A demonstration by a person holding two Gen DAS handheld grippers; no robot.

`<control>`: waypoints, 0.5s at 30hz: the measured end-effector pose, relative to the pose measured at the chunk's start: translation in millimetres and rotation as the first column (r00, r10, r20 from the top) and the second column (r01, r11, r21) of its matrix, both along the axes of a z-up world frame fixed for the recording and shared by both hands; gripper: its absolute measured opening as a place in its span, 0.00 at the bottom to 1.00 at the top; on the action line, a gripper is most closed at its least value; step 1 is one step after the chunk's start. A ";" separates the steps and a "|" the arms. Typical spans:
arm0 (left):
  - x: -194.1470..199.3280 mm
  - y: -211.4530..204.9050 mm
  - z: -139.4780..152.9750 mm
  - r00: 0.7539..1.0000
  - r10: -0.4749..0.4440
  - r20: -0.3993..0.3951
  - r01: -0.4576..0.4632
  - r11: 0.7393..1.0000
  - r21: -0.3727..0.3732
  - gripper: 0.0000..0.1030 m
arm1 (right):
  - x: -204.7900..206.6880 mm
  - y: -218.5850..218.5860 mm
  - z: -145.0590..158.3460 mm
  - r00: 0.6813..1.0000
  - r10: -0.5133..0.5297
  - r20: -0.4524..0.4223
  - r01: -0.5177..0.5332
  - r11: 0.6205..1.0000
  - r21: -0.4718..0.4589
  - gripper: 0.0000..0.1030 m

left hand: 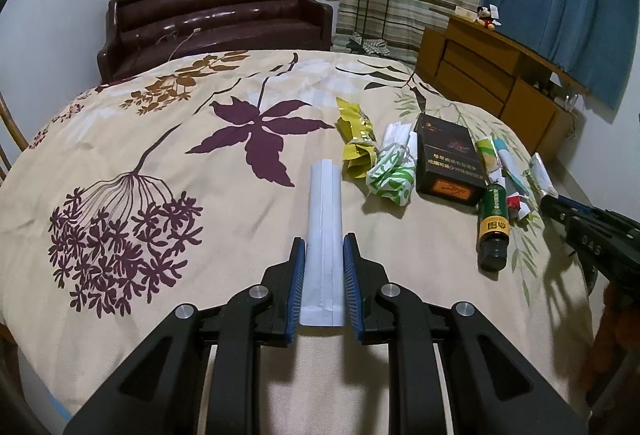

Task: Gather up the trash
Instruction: 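Grasp the crumpled white paper wrapper with the right tool, then carry the packet and wrapper over the black bin and open both tools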

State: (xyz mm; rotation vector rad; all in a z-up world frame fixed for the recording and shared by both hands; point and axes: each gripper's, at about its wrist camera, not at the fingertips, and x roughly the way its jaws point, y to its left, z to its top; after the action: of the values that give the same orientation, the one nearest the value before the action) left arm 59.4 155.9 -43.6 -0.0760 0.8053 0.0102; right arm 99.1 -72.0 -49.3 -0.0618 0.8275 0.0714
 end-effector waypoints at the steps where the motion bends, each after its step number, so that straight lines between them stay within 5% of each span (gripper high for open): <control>1: -0.5 -1.3 0.9 1.000 -0.001 0.003 0.001 1.000 0.001 0.20 | -1.5 -2.1 1.1 1.000 -0.003 0.003 0.003 1.000 0.000 0.16; 15: -8.9 -61.9 27.3 0.993 -0.093 0.074 0.093 0.996 0.005 0.20 | -35.4 -56.6 17.1 0.994 -0.085 0.065 0.086 0.996 -0.008 0.16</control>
State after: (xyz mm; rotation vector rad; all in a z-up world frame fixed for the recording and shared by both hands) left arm 50.5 94.0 -16.3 -0.0367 0.7341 -0.0796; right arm 63.7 -128.6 -32.2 -0.0382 0.7646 -0.0159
